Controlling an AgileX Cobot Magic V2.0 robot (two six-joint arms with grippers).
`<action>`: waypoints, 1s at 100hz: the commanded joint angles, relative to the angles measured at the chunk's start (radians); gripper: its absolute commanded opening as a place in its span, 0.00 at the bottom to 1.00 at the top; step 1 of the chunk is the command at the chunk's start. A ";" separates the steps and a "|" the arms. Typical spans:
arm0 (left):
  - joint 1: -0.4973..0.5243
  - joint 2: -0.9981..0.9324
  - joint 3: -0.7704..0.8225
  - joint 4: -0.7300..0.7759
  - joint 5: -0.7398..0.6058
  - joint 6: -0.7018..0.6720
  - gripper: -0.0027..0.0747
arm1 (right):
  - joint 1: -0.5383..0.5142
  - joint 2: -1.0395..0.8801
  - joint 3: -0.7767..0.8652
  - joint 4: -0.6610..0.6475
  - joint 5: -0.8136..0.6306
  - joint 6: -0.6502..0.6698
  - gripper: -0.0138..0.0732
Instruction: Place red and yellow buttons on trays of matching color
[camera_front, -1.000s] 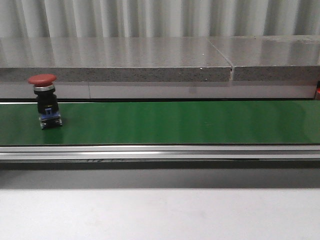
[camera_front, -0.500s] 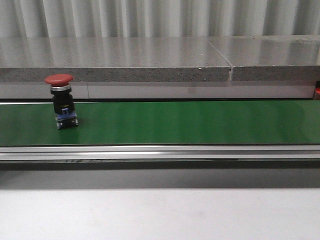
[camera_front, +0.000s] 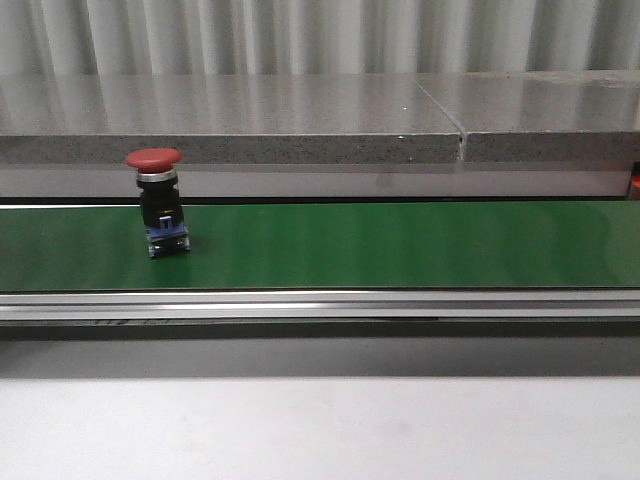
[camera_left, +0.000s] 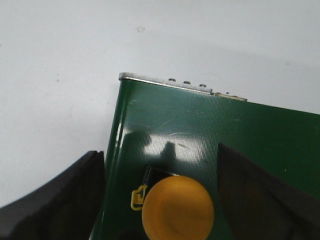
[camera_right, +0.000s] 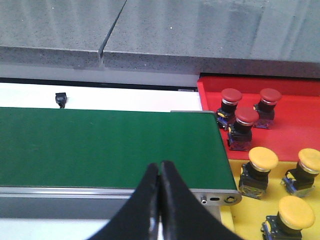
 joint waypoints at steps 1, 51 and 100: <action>-0.024 -0.082 -0.024 -0.023 -0.055 0.034 0.63 | 0.001 0.011 -0.023 0.002 -0.073 -0.007 0.06; -0.238 -0.342 0.098 -0.023 -0.073 0.057 0.01 | 0.001 0.011 -0.023 0.002 -0.073 -0.007 0.06; -0.281 -0.745 0.337 -0.040 -0.077 0.057 0.01 | 0.001 0.011 -0.023 0.002 -0.073 -0.007 0.06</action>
